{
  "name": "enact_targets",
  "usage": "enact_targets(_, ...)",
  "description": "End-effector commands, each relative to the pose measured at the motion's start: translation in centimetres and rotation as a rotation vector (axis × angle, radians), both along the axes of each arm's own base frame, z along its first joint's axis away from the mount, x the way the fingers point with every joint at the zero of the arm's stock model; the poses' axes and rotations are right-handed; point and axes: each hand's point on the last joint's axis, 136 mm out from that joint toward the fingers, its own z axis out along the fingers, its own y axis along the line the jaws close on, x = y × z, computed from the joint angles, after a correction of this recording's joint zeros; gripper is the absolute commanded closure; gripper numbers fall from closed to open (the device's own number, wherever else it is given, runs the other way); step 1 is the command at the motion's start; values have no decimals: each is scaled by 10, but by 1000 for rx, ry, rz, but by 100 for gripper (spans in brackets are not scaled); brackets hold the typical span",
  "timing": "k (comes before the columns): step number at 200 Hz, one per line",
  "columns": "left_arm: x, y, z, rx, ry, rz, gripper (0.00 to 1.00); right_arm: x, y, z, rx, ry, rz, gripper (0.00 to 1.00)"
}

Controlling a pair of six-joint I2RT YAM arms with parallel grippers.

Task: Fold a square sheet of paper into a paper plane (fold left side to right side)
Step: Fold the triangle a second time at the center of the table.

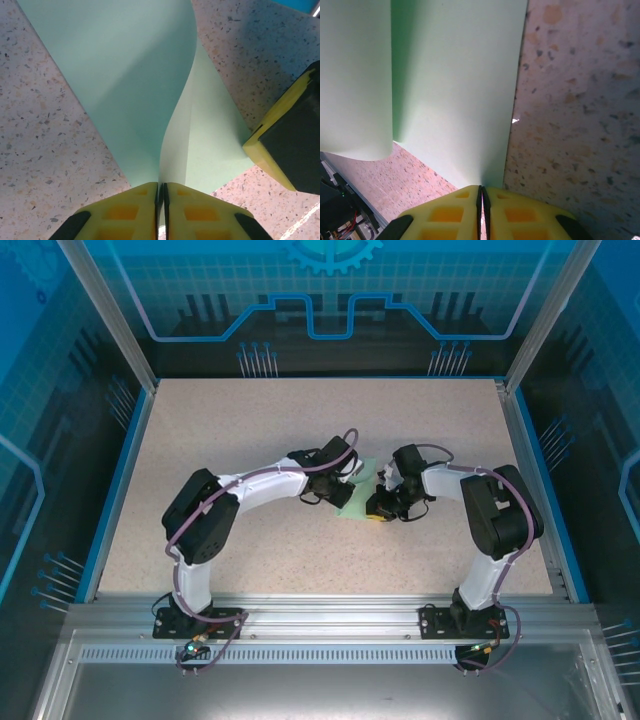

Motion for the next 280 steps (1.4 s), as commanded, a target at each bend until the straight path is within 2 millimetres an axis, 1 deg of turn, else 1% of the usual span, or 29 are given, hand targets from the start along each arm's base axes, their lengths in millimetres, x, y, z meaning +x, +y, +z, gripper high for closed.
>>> enact_targets(1,8,5,-2,35,-3,-5,85,-9,-8,-19,-89,37,20,87)
enact_targets(87,21,1,-9,52,-8,-12,85,-9,-8,-16,-91,35,26,87)
enact_targets(127,23,1,-15,68,1,-15,84,-10,-8,-16,-93,36,26,87)
enact_targets(280,33,2,-28,101,11,-3,84,-12,-8,-18,-98,42,28,87)
